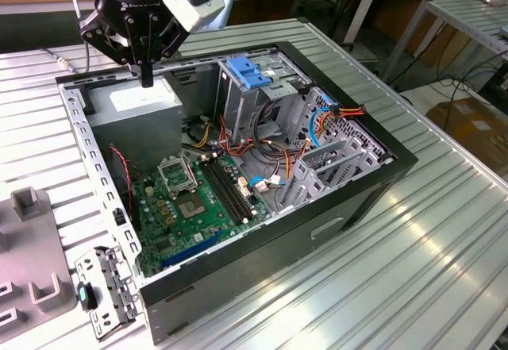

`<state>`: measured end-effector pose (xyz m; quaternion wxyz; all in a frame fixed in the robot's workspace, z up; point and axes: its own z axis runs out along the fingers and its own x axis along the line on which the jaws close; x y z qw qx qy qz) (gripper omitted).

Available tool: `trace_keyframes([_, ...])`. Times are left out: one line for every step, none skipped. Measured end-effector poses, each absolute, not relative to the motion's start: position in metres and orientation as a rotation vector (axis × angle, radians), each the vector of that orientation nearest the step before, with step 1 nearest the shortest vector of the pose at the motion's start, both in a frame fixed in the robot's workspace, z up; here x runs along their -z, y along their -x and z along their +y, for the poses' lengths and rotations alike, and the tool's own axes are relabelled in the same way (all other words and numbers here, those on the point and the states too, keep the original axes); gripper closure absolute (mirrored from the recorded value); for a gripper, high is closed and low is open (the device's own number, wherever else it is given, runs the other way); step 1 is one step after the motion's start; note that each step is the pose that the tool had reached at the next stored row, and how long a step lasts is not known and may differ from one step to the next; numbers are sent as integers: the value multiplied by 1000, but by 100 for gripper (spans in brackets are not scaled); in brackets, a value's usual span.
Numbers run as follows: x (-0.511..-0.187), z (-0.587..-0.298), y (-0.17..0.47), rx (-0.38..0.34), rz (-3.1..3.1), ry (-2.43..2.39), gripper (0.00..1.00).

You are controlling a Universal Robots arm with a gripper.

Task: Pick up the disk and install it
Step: 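Reach for the disk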

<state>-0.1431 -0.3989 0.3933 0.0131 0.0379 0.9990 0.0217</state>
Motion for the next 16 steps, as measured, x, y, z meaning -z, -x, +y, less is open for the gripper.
trace_keyframes([-393,-399,144,-68,3112,-118,89])
trace_keyframes([-393,-399,145,-68,3113,-118,89])
trace_keyframes([-393,-399,146,-68,3112,-118,89])
trace_keyframes([-393,-399,146,-68,3112,-118,89])
trace_keyframes([-393,-399,148,-68,3112,-118,89])
trace_keyframes([-393,-399,149,-68,3112,-118,89])
trace_keyframes([-393,-399,149,-68,3113,-118,89])
trace_keyframes([-393,-399,150,-68,3113,-118,89])
trace_keyframes([-393,-399,150,-68,3112,-118,89])
trace_keyframes([-393,-399,151,-68,3112,-118,89])
trace_keyframes([-393,-399,152,-68,3113,-118,89])
trace_keyframes([-393,-399,152,-68,3112,-118,89])
trace_keyframes([-393,-399,153,-68,3112,-118,89])
trace_keyframes([-393,-399,154,-68,3112,-118,89])
trace_keyframes([-393,-399,154,-68,3112,-118,89])
trace_keyframes([-393,-399,155,-68,3112,-118,89])
